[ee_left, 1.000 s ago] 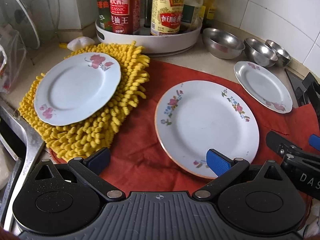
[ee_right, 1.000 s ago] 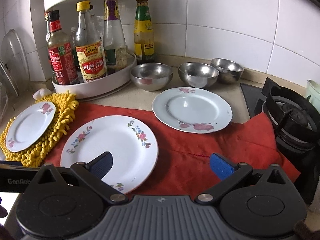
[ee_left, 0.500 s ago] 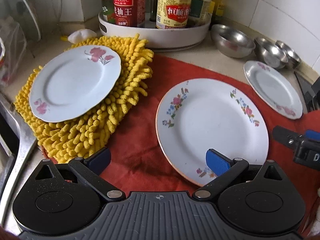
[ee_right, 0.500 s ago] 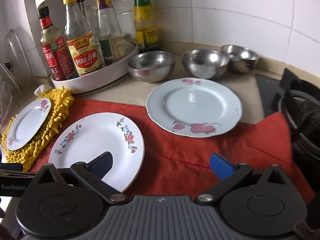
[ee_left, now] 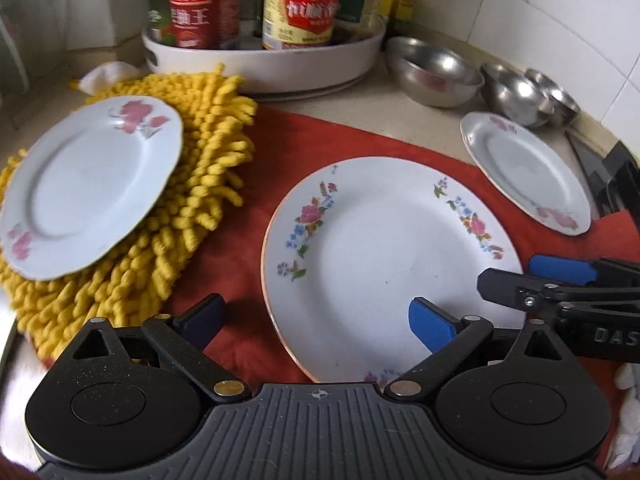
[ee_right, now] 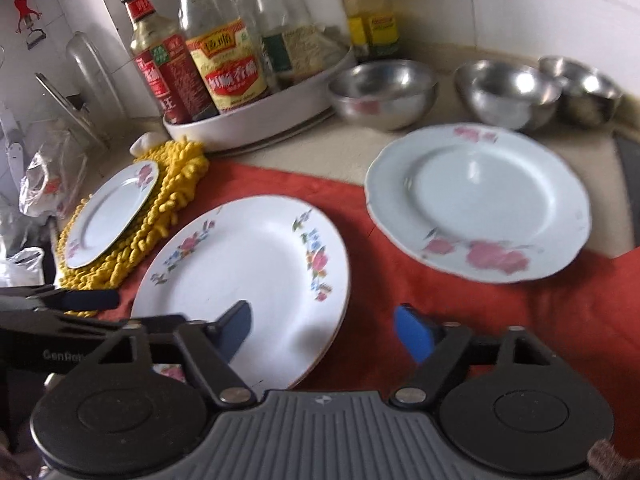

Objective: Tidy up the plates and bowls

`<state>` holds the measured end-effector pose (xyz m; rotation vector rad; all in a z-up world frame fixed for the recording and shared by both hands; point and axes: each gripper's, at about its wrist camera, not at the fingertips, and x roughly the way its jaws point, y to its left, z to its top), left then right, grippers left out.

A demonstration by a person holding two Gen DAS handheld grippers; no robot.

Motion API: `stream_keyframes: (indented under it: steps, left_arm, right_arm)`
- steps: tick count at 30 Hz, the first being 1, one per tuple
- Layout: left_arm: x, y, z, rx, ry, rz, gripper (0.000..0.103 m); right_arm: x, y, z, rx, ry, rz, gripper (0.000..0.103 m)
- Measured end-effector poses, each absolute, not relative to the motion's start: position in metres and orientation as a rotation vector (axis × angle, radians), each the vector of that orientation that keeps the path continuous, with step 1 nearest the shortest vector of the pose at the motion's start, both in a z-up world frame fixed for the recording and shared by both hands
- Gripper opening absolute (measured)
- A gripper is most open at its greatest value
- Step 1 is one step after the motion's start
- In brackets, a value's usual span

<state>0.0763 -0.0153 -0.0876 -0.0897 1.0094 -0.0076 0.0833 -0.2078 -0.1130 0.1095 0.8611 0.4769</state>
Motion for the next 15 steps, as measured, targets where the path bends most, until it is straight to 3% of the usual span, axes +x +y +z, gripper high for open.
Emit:
stream_keyframes:
  steps: [3, 5, 6, 15]
  left_arm:
    - [0.085, -0.016, -0.090, -0.052, 1.006, -0.040, 0.100]
    - [0.091, -0.013, -0.091, -0.045, 1.000, -0.081, 0.100]
    - [0.093, -0.012, -0.091, -0.048, 0.997, -0.101, 0.100]
    - [0.107, -0.025, -0.093, 0.018, 0.995, -0.237, 0.102]
  right_arm:
    - [0.086, -0.208, -0.113, 0.130, 0.858, 0.486, 0.068]
    - [0.089, -0.208, -0.111, 0.167, 0.872, 0.508, 0.050]
    - [0.090, -0.208, -0.111, 0.188, 0.891, 0.526, 0.048]
    - [0.089, -0.212, -0.113, 0.227, 0.897, 0.526, 0.046]
